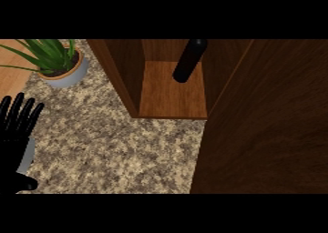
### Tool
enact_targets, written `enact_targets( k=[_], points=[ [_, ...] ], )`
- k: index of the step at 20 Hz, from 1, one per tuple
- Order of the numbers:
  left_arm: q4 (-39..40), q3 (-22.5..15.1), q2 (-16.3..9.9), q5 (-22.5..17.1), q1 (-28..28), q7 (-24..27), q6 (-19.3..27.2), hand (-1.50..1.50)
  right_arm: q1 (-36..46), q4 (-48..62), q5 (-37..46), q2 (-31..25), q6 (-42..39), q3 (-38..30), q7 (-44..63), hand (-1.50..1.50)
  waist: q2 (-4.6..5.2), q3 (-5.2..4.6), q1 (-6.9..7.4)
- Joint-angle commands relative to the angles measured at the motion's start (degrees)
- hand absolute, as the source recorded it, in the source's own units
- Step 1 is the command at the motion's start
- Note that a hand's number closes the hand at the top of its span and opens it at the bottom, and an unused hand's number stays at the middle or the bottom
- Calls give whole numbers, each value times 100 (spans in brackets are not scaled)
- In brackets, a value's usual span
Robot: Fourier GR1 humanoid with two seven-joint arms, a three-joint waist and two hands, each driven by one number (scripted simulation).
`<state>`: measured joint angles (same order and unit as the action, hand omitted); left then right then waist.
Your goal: Pick up the wine, place it into the cabinet and close the cabinet
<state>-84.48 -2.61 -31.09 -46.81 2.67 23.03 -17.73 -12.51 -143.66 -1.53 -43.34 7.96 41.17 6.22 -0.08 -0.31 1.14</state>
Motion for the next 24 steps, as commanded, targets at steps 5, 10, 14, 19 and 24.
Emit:
enact_targets(
  k=[5,10,14,19,24],
  points=[
    [55,183,-187,-187,-157,-160,-223,-150,757,-480,-367,1207,165,736,820,150,30,-11,137],
    [250,244,-262,-250,-86,-192,-440,-150,1547,-14,-510,1687,134,497,1375,150,49,-20,269],
    [238,164,-169,-167,-216,-202,-388,-150,2562,647,-585,2361,220,284,1871,150,58,-21,340],
    [615,363,-304,-165,-256,-151,-628,-150,4242,1891,-390,3735,557,103,2776,150,32,-12,195],
    [692,467,-186,-115,-144,-10,-729,-150,5978,3357,-721,4301,1027,-539,2967,150,23,13,104]
  ],
)
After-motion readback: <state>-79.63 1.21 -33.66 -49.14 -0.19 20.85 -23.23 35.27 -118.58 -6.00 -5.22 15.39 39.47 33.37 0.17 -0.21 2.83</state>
